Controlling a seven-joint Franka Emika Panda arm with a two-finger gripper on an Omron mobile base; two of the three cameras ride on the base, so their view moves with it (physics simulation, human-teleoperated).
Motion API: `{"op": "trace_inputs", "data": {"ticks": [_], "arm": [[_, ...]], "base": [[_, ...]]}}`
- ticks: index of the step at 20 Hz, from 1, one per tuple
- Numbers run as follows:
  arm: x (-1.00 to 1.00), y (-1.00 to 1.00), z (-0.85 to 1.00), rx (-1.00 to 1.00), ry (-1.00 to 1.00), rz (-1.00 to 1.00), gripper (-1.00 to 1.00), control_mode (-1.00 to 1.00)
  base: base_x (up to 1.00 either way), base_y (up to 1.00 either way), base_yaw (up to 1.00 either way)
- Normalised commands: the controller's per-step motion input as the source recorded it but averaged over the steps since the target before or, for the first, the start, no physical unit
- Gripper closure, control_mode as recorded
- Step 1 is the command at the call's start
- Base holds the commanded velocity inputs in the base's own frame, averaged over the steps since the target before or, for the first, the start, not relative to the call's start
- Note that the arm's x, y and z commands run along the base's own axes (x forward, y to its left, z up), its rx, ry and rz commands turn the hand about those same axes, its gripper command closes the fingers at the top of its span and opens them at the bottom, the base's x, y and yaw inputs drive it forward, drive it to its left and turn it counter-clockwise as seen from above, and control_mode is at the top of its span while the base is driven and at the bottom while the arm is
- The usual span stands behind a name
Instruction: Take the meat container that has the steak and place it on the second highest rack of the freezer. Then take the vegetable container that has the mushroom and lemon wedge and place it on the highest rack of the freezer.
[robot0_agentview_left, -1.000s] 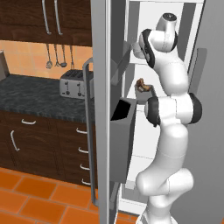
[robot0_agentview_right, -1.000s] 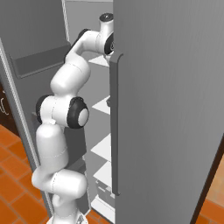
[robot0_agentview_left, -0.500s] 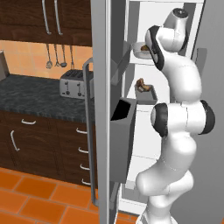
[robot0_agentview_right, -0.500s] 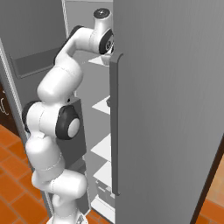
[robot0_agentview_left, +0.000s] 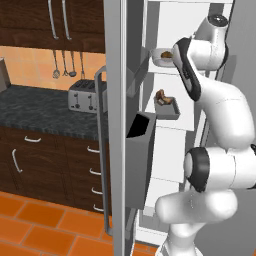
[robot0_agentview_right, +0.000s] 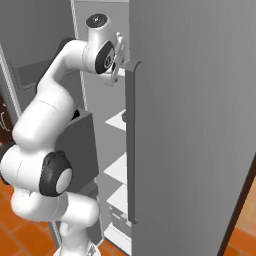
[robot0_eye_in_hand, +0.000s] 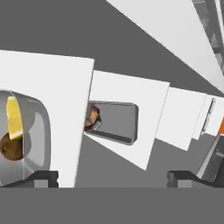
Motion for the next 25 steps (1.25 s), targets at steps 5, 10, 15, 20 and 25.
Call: {"op": "trace_inputs", "data": {"ticks": [5, 10, 15, 20, 25], "arm": [[-1.00, 0.11, 0.00, 0.00, 0.00, 0.02, -1.00, -1.00], [-1.00, 0.01, -0.45, 0.00, 0.01, 0.05, -1.00, -1.00], [-1.00, 0.01, -0.93, 0.00, 0.03, 0.02, -1.00, -1.00], [-0.97, 0.25, -0.86, 0.00, 0.03, 0.00, -1.00, -1.00], [-0.62, 0.14, -0.24, 0.00, 0.00, 0.00, -1.00, -1.00]], "base": [[0.00, 0.00, 0.00], [0.00, 0.00, 0.00], [0.00, 0.00, 0.00], [0.00, 0.00, 0.00], [0.00, 0.00, 0.00]]}}
